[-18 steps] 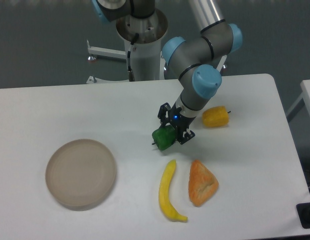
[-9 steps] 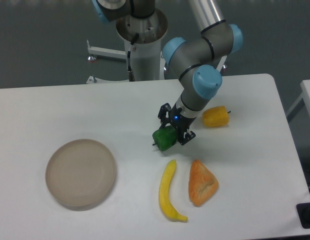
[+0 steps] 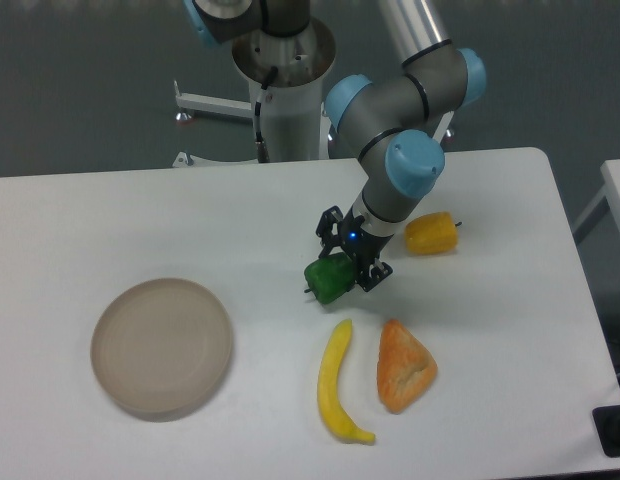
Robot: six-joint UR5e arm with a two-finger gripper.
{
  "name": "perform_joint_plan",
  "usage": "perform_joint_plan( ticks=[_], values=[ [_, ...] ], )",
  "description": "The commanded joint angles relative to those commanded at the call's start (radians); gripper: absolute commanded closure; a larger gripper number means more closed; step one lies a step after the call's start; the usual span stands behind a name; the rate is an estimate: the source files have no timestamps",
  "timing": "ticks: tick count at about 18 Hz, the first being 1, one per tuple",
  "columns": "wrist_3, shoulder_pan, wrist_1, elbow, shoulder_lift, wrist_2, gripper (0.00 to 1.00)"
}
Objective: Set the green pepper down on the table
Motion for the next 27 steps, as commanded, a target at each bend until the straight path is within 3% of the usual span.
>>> perform_joint_plan(
  ticks=[4, 13, 16, 27],
  values=[
    [0.017, 0.012, -0.002, 0.017, 0.011, 0.003, 0.0],
    [0.08, 0.09, -0.002, 0.155, 0.023, 0.011, 0.0],
    [0.087, 0.094, -0.002, 0.212, 0.012, 0.08, 0.0],
    [0.086, 0.028, -0.008, 0.402, -0.098, 0.313, 0.0]
  ],
)
